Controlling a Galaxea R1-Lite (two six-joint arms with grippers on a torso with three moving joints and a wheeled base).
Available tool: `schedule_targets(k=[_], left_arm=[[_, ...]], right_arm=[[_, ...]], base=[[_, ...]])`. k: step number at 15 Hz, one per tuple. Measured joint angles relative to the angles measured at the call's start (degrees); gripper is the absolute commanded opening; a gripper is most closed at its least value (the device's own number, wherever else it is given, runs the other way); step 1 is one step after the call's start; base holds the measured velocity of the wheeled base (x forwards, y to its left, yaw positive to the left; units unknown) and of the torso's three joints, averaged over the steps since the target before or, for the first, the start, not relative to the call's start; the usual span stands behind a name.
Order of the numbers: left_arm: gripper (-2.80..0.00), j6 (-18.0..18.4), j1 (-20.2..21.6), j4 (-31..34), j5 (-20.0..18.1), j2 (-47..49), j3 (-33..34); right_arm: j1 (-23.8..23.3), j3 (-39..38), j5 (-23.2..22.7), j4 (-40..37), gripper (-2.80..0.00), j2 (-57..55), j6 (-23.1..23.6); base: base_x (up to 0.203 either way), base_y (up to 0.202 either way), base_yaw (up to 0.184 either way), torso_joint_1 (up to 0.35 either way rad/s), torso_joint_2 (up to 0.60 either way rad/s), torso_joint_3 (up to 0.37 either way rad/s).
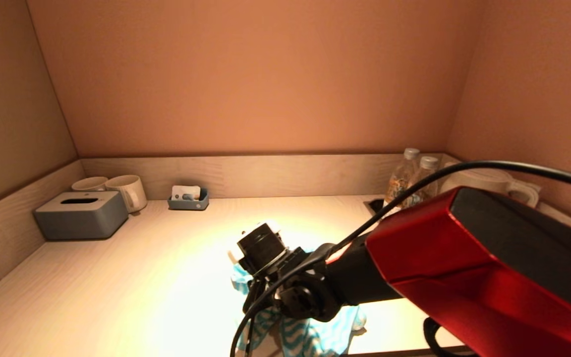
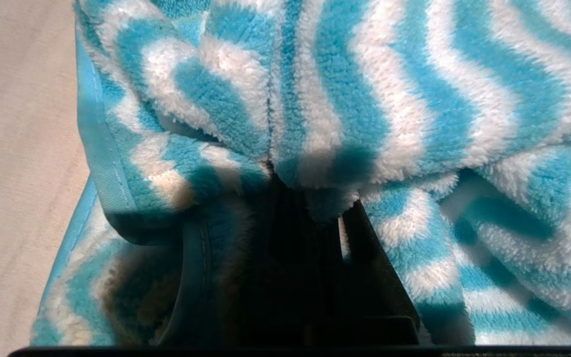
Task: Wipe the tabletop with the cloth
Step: Sweep the stains on the table
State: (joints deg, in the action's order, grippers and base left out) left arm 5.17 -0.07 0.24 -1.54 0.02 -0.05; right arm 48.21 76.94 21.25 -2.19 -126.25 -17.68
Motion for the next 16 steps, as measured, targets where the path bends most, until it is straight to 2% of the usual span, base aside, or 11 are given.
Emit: schedule_targets(k=[4,6,8,10,12,14,16], left_arm=[[-2.8,0.07,0.07,0.02,-0.02,0.0,0.0],[-2.8,0.01,0.07,0.0,-0.04,0.0,-0.03],[-2.8,-0.02,0.07,0.02,-0.02,0.0,-0.05],[-2.8,0.0,0.07,0.0,-0.02,0.0,-0.02],[-2.8,0.0,0.07,-0.06,-0.02,0.0,-0.02],[-2.8,0.04,0.07,-0.05,-0.04,0.0,-0.02],[-2.8,0.1,0.07,-0.08,-0.03,0.0,-0.02]], right_arm=[[2.5,8.23,0.2,-0.72,-2.8,-5.47,-0.03],[2.59,10.16,0.28,-2.45,-2.8,-6.95,-0.05],[1.63,15.31,1.0,-4.83,-2.8,-8.36,-0.07],[-0.32,18.57,1.88,-6.99,-2.8,-9.33,-0.05],[-4.47,19.22,2.88,-8.76,-2.8,-9.17,0.02],[-8.88,18.68,3.56,-10.37,-2.8,-8.36,-0.11],[-11.3,16.54,3.67,-11.56,-2.8,-6.64,-0.18]], base=[[0.0,0.0,0.0,0.0,0.0,0.0],[0.0,0.0,0.0,0.0,0.0,0.0],[0.0,0.0,0.0,0.0,0.0,0.0],[0.0,0.0,0.0,0.0,0.0,0.0],[0.0,0.0,0.0,0.0,0.0,0.0],[0.0,0.0,0.0,0.0,0.0,0.0],[0.0,0.0,0.0,0.0,0.0,0.0]])
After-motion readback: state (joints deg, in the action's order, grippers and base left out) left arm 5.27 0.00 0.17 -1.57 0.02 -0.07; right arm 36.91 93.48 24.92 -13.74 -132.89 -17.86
